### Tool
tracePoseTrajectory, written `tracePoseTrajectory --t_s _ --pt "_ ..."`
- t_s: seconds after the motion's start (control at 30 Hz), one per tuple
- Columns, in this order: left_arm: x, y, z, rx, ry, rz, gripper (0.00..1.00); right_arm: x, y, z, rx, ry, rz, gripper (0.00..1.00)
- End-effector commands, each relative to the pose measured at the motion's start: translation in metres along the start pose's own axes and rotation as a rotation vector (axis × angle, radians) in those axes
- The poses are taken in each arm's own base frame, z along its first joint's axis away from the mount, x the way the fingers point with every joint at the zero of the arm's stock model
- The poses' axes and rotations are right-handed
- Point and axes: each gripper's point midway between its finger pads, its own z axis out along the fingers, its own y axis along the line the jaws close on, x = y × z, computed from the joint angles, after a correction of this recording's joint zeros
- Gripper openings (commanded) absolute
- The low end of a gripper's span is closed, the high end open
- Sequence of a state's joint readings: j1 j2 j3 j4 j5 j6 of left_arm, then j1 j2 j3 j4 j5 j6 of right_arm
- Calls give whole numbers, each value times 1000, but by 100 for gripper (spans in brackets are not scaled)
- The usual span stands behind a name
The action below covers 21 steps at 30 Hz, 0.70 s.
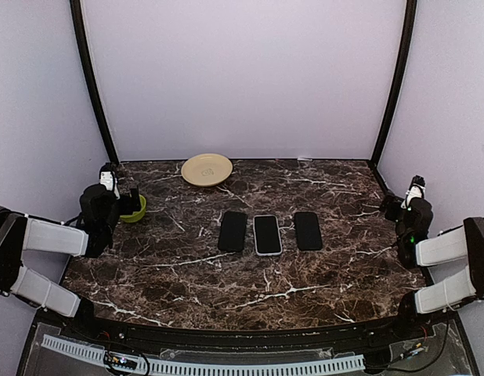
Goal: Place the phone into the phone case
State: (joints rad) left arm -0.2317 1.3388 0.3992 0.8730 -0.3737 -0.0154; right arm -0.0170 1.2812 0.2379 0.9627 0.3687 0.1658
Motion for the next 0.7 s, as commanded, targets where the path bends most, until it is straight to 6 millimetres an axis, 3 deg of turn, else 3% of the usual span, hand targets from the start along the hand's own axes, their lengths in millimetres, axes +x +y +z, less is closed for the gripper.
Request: tracePoseTrajectory --t_s 0.0,0.2,0.3,0.4,0.47,0.5,0.67 --pt "-7 -3 -4 58 -24 75 99 -19 -7 -10 1 -129 36 98" --pt "6 3 9 56 30 135 99 -14 -6 -14 -23 -138 36 99" --pt "2 8 4 37 -40 167 99 -11 -4 -18 -55 -154 31 99" --pt "17 16 1 20 -42 149 99 -5 -2 -18 -71 -158 27 99" --pt "28 17 -2 22 -57 148 99 0 1 -15 -87 -150 19 98" --pt "21 20 -6 11 -113 138 99 3 4 -13 -96 -142 15 99" --pt "35 28 4 13 -55 98 99 14 25 5 -185 -68 -49 98"
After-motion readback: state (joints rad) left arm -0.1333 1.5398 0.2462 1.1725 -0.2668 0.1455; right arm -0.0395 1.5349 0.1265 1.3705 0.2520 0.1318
